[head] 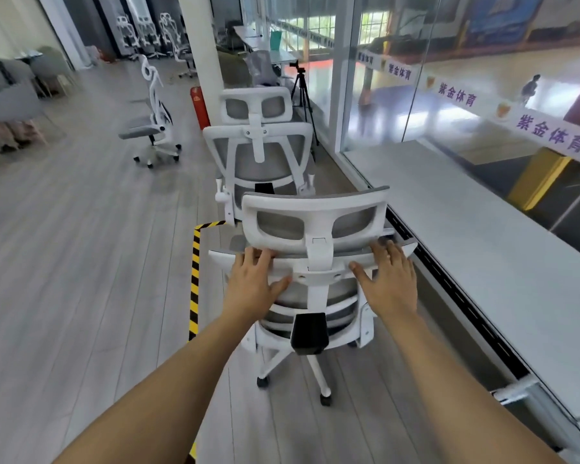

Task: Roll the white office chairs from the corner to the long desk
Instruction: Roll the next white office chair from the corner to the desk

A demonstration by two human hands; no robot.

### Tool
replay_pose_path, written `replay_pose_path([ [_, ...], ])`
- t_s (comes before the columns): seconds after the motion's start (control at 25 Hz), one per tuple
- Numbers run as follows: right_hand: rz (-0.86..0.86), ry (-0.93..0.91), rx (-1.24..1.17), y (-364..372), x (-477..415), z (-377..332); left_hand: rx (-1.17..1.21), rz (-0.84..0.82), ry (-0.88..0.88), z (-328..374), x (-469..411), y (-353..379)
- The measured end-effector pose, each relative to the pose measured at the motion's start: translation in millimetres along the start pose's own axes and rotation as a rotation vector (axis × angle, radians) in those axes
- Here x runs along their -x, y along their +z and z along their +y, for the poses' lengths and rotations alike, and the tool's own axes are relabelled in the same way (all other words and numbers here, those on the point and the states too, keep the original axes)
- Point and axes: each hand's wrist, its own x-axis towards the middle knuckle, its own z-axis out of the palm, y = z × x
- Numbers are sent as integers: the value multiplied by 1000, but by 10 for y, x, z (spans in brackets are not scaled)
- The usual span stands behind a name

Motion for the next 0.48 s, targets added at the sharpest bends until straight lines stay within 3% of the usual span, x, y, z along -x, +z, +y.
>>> replay_pose_path([
  [0.2,14,-45,-44,170,-318,-49,-76,-115,23,-26,-285,133],
  [0.48,-154,-16,-57,155,-559,-104,-74,-171,-22,-10,-394,200],
])
